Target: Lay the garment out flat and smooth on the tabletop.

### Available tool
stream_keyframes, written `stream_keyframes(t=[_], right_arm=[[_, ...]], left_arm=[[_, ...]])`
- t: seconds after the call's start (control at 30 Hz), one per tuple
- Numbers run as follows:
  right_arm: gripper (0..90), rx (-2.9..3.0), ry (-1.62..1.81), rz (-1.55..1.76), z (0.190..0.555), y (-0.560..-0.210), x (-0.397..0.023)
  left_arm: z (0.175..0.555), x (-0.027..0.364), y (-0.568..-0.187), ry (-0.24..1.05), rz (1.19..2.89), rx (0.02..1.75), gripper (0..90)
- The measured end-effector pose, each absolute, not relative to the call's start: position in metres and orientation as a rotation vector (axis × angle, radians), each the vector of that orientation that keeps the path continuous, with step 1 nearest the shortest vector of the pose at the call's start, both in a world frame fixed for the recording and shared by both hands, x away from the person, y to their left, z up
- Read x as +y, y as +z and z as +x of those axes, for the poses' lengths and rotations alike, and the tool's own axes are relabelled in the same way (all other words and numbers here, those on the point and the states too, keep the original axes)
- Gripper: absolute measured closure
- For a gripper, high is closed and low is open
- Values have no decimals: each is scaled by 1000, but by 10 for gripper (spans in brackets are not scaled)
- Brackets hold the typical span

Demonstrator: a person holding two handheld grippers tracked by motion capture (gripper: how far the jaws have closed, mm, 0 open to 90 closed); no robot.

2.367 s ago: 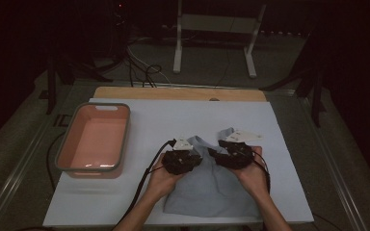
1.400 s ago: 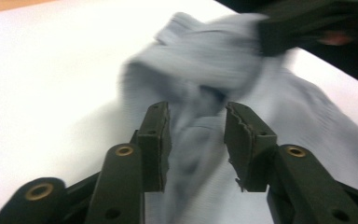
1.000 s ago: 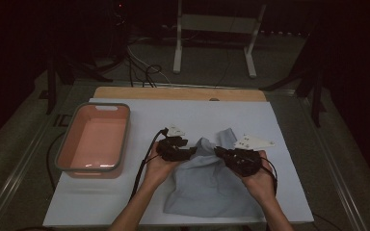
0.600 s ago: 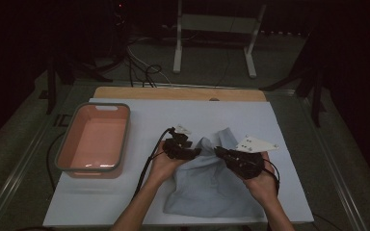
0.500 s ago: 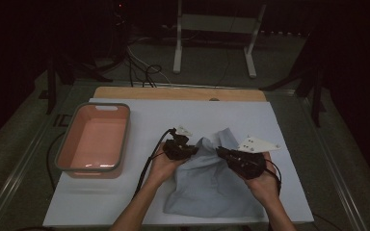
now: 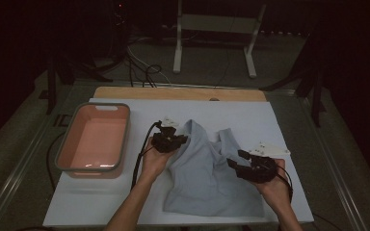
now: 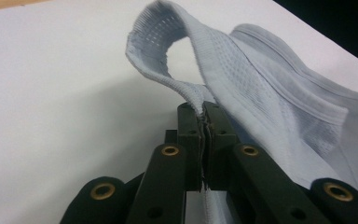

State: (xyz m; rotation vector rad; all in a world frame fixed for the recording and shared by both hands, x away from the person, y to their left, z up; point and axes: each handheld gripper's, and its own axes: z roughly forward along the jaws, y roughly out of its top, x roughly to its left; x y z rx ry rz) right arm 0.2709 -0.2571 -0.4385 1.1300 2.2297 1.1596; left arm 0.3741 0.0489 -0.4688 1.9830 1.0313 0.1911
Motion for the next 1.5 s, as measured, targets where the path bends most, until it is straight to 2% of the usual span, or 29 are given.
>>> stream_keyframes(t=[0.27,0.3,0.4,0.5,1.03,1.2,1.5], right_arm=[[432,2213,1109,1221,272,-453,-281],[429,2211,1104,1225,273,-454,-282],[413,2210,1091,1244,276,-456,-286],[398,2208,1073,1270,279,-460,-289],[396,2168,1014,1367,293,-471,-311],[364,2164,1007,1390,297,-474,-314],[349,2152,985,1428,305,-481,-319]], left_arm=[[386,59,-469,247,1946,1138,873],[387,60,-469,248,1941,1151,849],[385,64,-469,244,1938,1162,638],[380,67,-466,242,1933,1159,540],[346,81,-461,223,1928,1086,459],[339,87,-462,230,1919,1091,430],[326,92,-470,203,1929,1087,422]])
